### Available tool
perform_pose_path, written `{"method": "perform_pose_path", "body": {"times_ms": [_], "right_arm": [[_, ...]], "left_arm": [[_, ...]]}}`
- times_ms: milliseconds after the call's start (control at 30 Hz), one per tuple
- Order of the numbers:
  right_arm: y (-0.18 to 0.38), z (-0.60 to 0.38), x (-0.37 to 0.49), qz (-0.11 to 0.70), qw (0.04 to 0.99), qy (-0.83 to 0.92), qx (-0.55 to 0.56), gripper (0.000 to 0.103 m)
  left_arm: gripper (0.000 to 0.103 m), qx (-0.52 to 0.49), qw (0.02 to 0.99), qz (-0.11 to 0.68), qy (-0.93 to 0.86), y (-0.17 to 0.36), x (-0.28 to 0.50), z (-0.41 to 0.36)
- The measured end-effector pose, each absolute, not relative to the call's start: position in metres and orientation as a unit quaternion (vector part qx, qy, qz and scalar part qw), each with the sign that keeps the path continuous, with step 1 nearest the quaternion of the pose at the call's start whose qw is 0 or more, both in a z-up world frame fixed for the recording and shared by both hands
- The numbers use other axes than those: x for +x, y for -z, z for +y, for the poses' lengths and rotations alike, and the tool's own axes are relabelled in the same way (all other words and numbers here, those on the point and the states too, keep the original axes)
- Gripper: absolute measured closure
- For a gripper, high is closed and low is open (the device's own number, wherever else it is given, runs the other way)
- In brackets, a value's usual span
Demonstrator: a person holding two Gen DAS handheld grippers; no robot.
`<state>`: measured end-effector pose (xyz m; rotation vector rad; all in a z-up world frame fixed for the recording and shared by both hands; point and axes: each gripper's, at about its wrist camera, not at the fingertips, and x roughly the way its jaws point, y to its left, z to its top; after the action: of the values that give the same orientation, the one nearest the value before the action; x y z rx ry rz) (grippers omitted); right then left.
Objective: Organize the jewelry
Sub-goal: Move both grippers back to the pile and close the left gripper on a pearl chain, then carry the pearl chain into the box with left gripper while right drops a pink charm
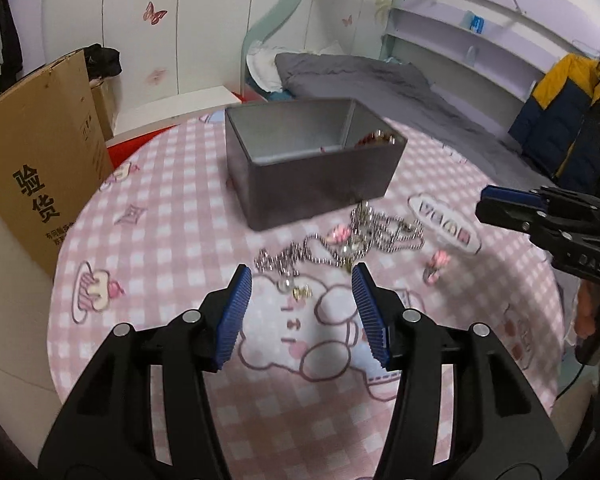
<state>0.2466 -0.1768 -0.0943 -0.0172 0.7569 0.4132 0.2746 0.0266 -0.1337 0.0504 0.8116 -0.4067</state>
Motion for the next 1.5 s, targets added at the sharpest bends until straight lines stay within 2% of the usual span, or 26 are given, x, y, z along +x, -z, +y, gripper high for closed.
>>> {"method": "perform_pose_path", "body": {"times_ms": [267, 367, 433, 567, 800, 833, 933, 1133, 1200, 1233, 1500], "right_arm": [[0.118, -0.179, 0.238, 0.384, 0.902, -0.198, -0.008, 0.074], [0.123, -0.180, 0.237, 0.387, 0.901, -0.195, -0.012, 0.072], [0.126, -0.180, 0.237, 0.388, 0.901, -0.194, -0.016, 0.071], [0.133, -0.178, 0.236, 0.395, 0.896, -0.199, -0.027, 0.068], [0.143, -0.166, 0.233, 0.403, 0.890, -0.207, -0.052, 0.061], [0.143, -0.165, 0.234, 0.402, 0.890, -0.206, -0.055, 0.059], [0.143, -0.158, 0.236, 0.401, 0.892, -0.198, -0.070, 0.052], [0.151, -0.142, 0.252, 0.417, 0.881, -0.197, -0.103, 0.052], [0.152, -0.142, 0.254, 0.418, 0.880, -0.200, -0.104, 0.055], [0.152, -0.142, 0.255, 0.418, 0.880, -0.200, -0.107, 0.063], [0.150, -0.143, 0.248, 0.413, 0.882, -0.195, -0.115, 0.066]], "left_arm": [[0.051, 0.035, 0.894, 0.413, 0.172, 0.158, 0.285, 0.014], [0.067, 0.034, 0.888, 0.425, 0.172, 0.164, 0.289, 0.013], [0.070, 0.034, 0.888, 0.425, 0.171, 0.164, 0.290, 0.013], [0.085, 0.032, 0.887, 0.427, 0.172, 0.165, 0.291, 0.015], [0.090, 0.019, 0.890, 0.420, 0.179, 0.162, 0.288, 0.019], [0.094, 0.015, 0.890, 0.418, 0.183, 0.161, 0.287, 0.020], [0.094, 0.009, 0.888, 0.417, 0.193, 0.159, 0.284, 0.021], [0.094, -0.011, 0.883, 0.418, 0.213, 0.155, 0.282, 0.025], [0.094, -0.018, 0.882, 0.416, 0.220, 0.152, 0.282, 0.027], [0.094, -0.021, 0.882, 0.415, 0.223, 0.150, 0.282, 0.027], [0.094, -0.043, 0.878, 0.408, 0.245, 0.138, 0.283, 0.031]]}}
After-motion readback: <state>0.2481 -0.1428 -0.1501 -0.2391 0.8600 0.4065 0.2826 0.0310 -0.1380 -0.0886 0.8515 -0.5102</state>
